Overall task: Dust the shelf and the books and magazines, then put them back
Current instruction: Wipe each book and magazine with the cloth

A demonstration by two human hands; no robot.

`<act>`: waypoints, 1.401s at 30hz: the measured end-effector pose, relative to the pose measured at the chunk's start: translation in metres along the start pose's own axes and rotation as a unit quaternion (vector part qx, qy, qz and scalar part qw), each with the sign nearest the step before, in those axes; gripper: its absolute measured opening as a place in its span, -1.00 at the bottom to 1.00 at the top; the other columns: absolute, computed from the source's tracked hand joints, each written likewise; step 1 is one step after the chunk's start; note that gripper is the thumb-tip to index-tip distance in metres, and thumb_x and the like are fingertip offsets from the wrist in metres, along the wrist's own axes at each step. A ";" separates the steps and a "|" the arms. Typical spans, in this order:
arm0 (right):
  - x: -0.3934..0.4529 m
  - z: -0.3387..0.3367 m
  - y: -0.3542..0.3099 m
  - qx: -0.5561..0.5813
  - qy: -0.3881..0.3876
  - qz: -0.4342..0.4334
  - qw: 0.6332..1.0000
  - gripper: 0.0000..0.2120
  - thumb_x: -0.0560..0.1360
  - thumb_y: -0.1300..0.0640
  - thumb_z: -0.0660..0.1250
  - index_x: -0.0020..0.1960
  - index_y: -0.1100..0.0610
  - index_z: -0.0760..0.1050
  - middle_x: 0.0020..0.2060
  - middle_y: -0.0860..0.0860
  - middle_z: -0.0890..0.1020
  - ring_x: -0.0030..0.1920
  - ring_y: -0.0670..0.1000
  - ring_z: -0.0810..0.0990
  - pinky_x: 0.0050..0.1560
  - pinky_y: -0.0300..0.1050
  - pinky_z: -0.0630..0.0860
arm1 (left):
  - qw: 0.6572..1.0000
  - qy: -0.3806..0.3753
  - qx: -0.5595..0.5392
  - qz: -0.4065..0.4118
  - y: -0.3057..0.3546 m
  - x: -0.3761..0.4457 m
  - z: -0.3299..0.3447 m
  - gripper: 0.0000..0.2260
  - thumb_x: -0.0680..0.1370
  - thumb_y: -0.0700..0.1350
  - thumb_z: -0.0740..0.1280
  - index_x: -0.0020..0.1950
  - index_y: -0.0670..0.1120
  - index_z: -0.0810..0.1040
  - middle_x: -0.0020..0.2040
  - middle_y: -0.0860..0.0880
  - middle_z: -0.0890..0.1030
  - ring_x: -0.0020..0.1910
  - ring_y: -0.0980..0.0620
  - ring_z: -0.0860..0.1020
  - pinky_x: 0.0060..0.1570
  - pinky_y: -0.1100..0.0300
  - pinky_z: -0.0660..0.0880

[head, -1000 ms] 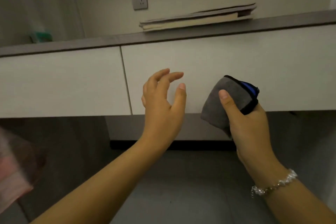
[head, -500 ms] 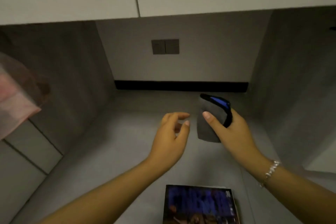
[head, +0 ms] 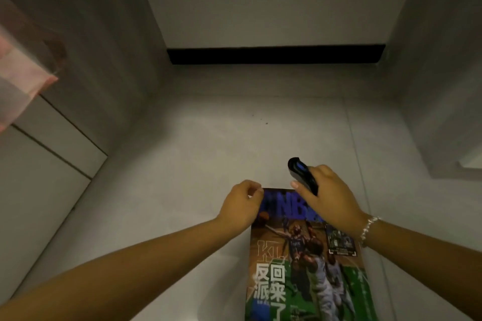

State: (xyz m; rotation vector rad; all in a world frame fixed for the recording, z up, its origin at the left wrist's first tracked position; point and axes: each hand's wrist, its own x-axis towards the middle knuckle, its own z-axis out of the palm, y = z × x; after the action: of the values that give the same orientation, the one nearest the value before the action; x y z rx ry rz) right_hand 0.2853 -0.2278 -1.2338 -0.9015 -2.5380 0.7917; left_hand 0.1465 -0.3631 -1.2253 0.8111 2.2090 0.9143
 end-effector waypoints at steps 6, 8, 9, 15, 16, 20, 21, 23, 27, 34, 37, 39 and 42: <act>-0.032 0.026 0.019 -0.113 -0.085 -0.063 0.988 -0.37 0.51 -0.29 0.01 0.25 0.14 0.53 -0.03 0.07 0.57 -0.02 0.12 0.54 -0.05 -0.07 0.46 | 0.993 -0.065 0.030 -0.091 -0.035 -0.012 0.015 -0.59 0.63 0.00 0.19 0.41 -0.18 0.37 0.34 -0.15 0.46 0.30 -0.13 0.45 0.23 0.21 0.36; -0.040 0.028 0.018 -0.101 -0.140 -0.051 0.984 -0.14 0.44 -0.45 -0.24 0.38 0.09 0.41 0.23 0.01 0.51 0.22 0.07 0.44 0.21 0.00 0.36 | 0.989 -0.089 -0.004 -0.114 -0.039 -0.015 0.017 -0.61 0.63 -0.01 0.19 0.38 -0.19 0.42 0.28 -0.13 0.53 0.24 -0.13 0.51 0.27 0.12 0.40; -0.045 0.030 0.019 -0.084 -0.160 -0.039 0.983 -0.05 0.37 -0.50 -0.35 0.45 0.05 0.31 0.34 -0.06 0.42 0.33 0.01 0.34 0.32 0.00 0.26 | 0.989 -0.093 -0.025 -0.115 -0.039 -0.018 0.018 -0.66 0.63 -0.02 0.20 0.32 -0.18 0.48 0.22 -0.15 0.58 0.17 -0.13 0.55 0.24 0.01 0.46; -0.067 0.041 0.015 -0.090 -0.231 -0.010 0.969 -0.10 0.14 -0.53 -0.61 0.40 -0.18 -0.26 0.39 -0.27 -0.23 0.40 -0.25 -0.30 0.36 -0.22 -0.33 | 0.988 -0.062 -0.057 -0.126 -0.034 -0.022 0.019 -0.78 0.58 -0.22 0.23 0.17 -0.17 0.58 0.07 -0.12 0.63 0.05 -0.10 0.58 0.09 0.00 0.54; -0.068 0.042 0.016 -0.094 -0.232 -0.008 0.968 -0.10 0.15 -0.52 -0.62 0.40 -0.18 -0.27 0.39 -0.26 -0.25 0.41 -0.23 -0.33 0.35 -0.23 -0.36 | 0.986 -0.052 -0.081 -0.136 -0.032 -0.021 0.017 -0.79 0.57 -0.26 0.24 0.14 -0.16 0.59 0.04 -0.10 0.62 0.01 -0.06 0.58 0.01 0.07 0.56; -0.071 0.041 0.017 -0.110 -0.233 -0.011 0.966 -0.11 0.15 -0.50 -0.65 0.41 -0.20 -0.30 0.41 -0.22 -0.29 0.41 -0.18 -0.40 0.28 -0.30 -0.48 | 0.957 -0.059 -0.225 -0.175 -0.025 -0.022 0.010 -0.89 0.56 -0.29 0.27 0.02 -0.12 0.52 -0.12 -0.06 0.61 -0.20 0.06 0.56 -0.31 0.32 0.47; -0.071 0.041 0.018 -0.112 -0.233 -0.012 0.966 -0.13 0.16 -0.49 -0.64 0.40 -0.21 -0.30 0.41 -0.22 -0.29 0.40 -0.19 -0.41 0.24 -0.34 -0.52 | 0.947 -0.067 -0.255 -0.184 -0.025 -0.024 0.010 -0.87 0.56 -0.29 0.27 0.06 -0.11 0.49 -0.13 -0.09 0.61 -0.23 0.04 0.57 -0.32 0.29 0.48; -0.071 0.040 0.020 -0.108 -0.232 -0.013 0.967 -0.18 0.20 -0.48 -0.61 0.40 -0.23 -0.30 0.41 -0.24 -0.29 0.38 -0.24 -0.44 0.18 -0.41 -0.57 | 0.943 -0.078 -0.262 -0.190 -0.029 -0.026 0.013 -0.81 0.56 -0.27 0.29 0.12 -0.05 0.46 -0.08 -0.14 0.62 -0.21 0.00 0.59 -0.31 0.24 0.52; -0.070 0.041 0.022 -0.100 -0.225 -0.009 0.969 -0.21 0.22 -0.49 -0.59 0.39 -0.25 -0.30 0.41 -0.27 -0.28 0.36 -0.27 -0.43 0.15 -0.45 -0.58 | 0.968 -0.070 -0.190 -0.151 -0.031 -0.024 0.018 -0.87 0.53 -0.24 0.36 0.02 -0.05 0.53 -0.05 -0.10 0.64 -0.16 0.03 0.61 -0.25 0.31 0.54; -0.046 0.035 0.025 -0.094 -0.195 0.019 0.976 -0.46 0.45 -0.32 -0.30 0.40 -0.25 -0.23 0.47 -0.20 -0.20 0.40 -0.21 -0.35 0.28 -0.30 -0.50 | 0.937 -0.105 -0.266 -0.199 -0.027 -0.009 0.022 -0.86 0.58 -0.26 0.28 0.08 -0.10 0.56 -0.02 -0.19 0.65 -0.14 -0.09 0.63 -0.29 0.15 0.61; -0.016 0.030 0.038 -0.125 -0.164 0.034 0.978 -0.44 0.48 -0.30 -0.27 0.46 -0.20 -0.18 0.53 -0.03 -0.08 0.47 -0.10 -0.25 0.39 -0.16 -0.38 | 0.922 -0.077 -0.310 -0.216 -0.027 0.000 0.027 -0.78 0.58 -0.30 0.27 0.20 -0.18 0.55 0.05 -0.26 0.64 -0.17 -0.10 0.63 -0.35 0.16 0.61; 0.000 0.028 0.045 -0.152 -0.138 0.016 0.979 -0.29 0.45 -0.38 -0.37 0.51 -0.11 -0.07 0.53 0.04 -0.01 0.52 -0.01 -0.16 0.43 -0.14 -0.37 | 0.912 -0.063 -0.344 -0.214 -0.024 0.005 0.031 -0.79 0.58 -0.32 0.26 0.19 -0.18 0.56 0.03 -0.24 0.64 -0.20 -0.09 0.63 -0.36 0.17 0.61; -0.002 0.031 0.034 -0.133 -0.158 -0.048 0.977 -0.26 0.48 -0.38 -0.34 0.53 -0.03 0.02 0.48 -0.12 -0.08 0.49 -0.11 -0.19 0.40 -0.24 -0.38 | 0.888 -0.037 -0.402 -0.219 -0.024 0.012 0.036 -0.82 0.59 -0.33 0.24 0.12 -0.17 0.57 -0.10 -0.17 0.65 -0.23 -0.07 0.63 -0.35 0.17 0.61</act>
State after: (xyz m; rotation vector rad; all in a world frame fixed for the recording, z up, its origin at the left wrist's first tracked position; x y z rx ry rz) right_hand 0.2881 -0.2189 -1.2791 -0.7738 -2.9968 0.6147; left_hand 0.1580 -0.3541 -1.2676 -0.0477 1.5920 1.3647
